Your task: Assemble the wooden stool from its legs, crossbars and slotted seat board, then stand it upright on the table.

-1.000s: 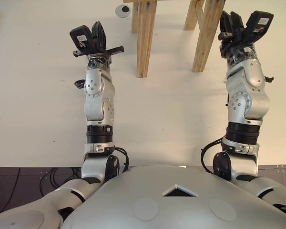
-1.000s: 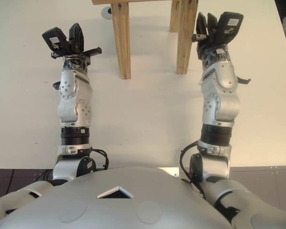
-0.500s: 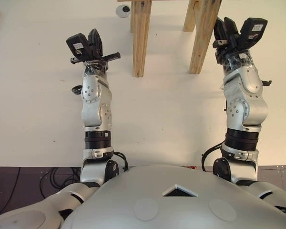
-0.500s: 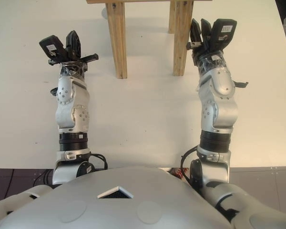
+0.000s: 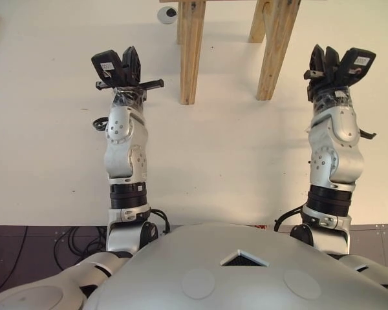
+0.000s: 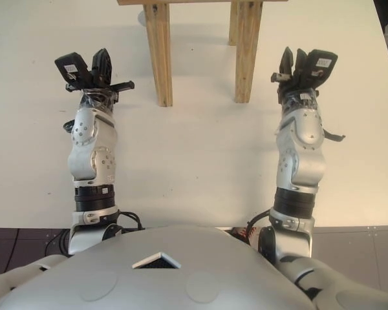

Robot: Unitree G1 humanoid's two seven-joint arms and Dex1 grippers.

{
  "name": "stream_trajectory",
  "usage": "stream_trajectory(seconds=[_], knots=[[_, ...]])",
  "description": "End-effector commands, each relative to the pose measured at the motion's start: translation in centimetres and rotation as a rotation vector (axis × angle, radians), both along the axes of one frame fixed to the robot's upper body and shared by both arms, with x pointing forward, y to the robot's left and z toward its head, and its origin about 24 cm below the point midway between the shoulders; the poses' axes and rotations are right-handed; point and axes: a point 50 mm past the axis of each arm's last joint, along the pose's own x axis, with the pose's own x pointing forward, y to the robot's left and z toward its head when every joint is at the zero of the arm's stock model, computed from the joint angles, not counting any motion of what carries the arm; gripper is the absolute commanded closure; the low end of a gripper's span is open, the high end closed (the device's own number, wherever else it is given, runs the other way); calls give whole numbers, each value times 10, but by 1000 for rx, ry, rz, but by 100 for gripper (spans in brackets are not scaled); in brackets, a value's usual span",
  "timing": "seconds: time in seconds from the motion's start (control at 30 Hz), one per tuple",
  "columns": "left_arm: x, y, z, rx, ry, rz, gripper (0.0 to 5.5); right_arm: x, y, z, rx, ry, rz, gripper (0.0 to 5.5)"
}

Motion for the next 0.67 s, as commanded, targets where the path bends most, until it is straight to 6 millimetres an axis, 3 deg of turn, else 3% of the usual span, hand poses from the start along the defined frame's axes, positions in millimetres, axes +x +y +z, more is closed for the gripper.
stream_trajectory(seconds=[0.03,0.17,0.33,0.43,0.67], knots=[[3,4,4,4,7,-7,538,-4,-6,-5,20,0,-101,423],[2,8,6,31,23,-30,538,0,3,0,15,-35,-74,423],[-3,10,6,29,58,-55,538,-16,-6,-10,16,-2,-144,423],[-3,13,8,34,63,-52,538,-20,0,-11,29,-1,-144,423],[2,11,7,6,53,-18,538,-6,-5,-6,7,-21,-133,423]])
